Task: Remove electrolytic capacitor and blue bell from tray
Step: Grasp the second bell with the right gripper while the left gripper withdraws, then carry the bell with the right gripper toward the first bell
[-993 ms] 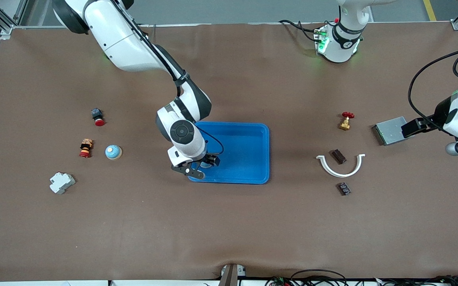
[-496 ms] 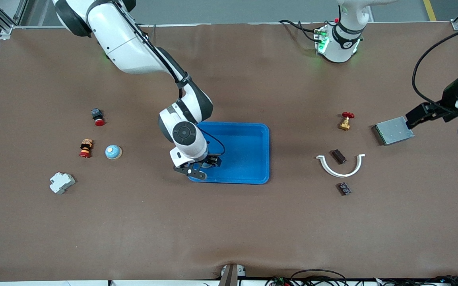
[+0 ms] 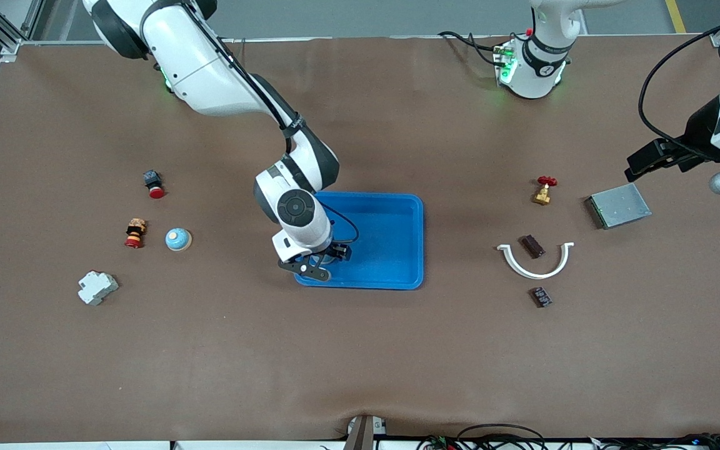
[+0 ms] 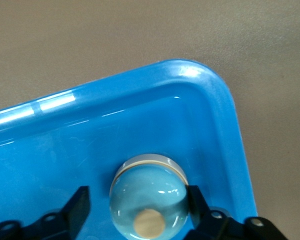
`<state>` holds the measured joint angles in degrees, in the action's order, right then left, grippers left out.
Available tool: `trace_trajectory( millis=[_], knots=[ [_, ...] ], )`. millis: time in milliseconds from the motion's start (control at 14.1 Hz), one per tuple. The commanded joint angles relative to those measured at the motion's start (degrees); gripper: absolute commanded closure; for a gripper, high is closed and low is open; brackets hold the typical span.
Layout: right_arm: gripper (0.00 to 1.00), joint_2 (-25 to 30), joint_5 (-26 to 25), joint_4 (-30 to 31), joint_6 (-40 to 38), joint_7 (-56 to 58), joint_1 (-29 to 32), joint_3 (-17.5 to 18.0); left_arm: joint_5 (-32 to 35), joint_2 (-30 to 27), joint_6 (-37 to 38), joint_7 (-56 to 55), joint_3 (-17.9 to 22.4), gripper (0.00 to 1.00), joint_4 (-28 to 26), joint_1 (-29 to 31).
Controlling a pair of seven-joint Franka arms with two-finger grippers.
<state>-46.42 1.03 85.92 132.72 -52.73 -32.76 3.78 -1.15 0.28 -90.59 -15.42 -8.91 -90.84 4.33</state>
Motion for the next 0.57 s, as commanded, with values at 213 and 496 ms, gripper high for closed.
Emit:
trace_trajectory(
  millis=[213, 496],
  knots=[
    [0.84, -0.95, -0.77, -1.63, -0.27, -0.18, -0.12, -0.18, -0.61, -6.70, -4.50, 3.54, 0.21, 0.00, -8.74, -0.02],
    [0.84, -0.78, -0.77, -1.63, -0.53, 1.31, 0.06, -0.18, -0.52, -5.39, -4.68, 8.65, 0.29, 0.00, -7.26, 0.06]
  ],
)
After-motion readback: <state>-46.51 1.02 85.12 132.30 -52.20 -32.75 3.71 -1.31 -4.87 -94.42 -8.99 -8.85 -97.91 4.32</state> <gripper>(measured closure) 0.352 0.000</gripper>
